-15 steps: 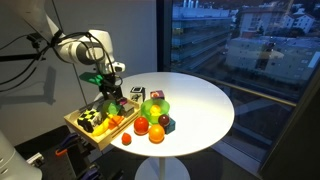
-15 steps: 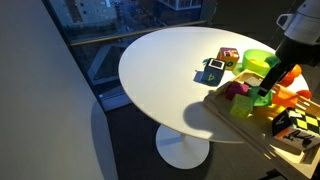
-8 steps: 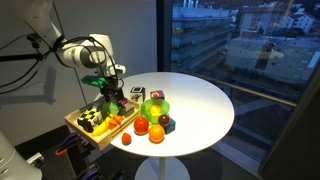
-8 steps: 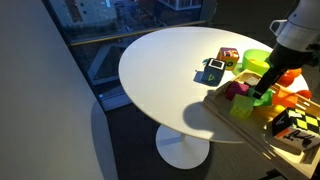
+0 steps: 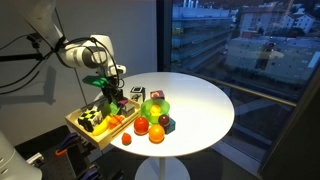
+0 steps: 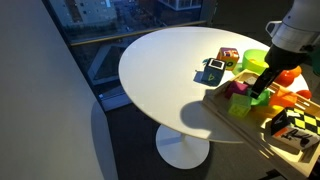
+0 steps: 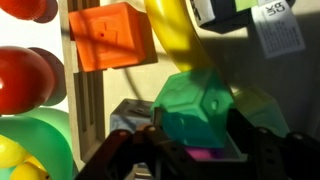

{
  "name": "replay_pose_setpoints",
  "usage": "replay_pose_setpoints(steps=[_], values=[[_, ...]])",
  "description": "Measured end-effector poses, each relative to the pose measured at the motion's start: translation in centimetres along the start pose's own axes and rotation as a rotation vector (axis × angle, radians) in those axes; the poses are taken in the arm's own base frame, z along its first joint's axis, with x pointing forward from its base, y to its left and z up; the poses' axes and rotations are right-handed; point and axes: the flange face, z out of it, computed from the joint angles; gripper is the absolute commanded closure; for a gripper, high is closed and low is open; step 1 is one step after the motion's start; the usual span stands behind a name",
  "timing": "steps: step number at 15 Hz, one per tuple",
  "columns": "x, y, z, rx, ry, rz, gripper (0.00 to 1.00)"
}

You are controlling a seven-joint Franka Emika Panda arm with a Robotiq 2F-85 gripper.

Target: Remove the green block from the crate and put it on the blue plushie cube with a number 4

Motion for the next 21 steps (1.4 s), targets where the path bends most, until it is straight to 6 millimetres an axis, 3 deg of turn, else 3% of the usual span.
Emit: replay_pose_setpoints(steps=[4,15,21], values=[[0.4,-0.2,-0.4,0.0,0.012,-0.003,0.98],[0.7,0.1,-1.1,0.001,0.025,0.008,0.96],[0.7,0.5,-2.8,0.0,0.028,0.029,0.96]])
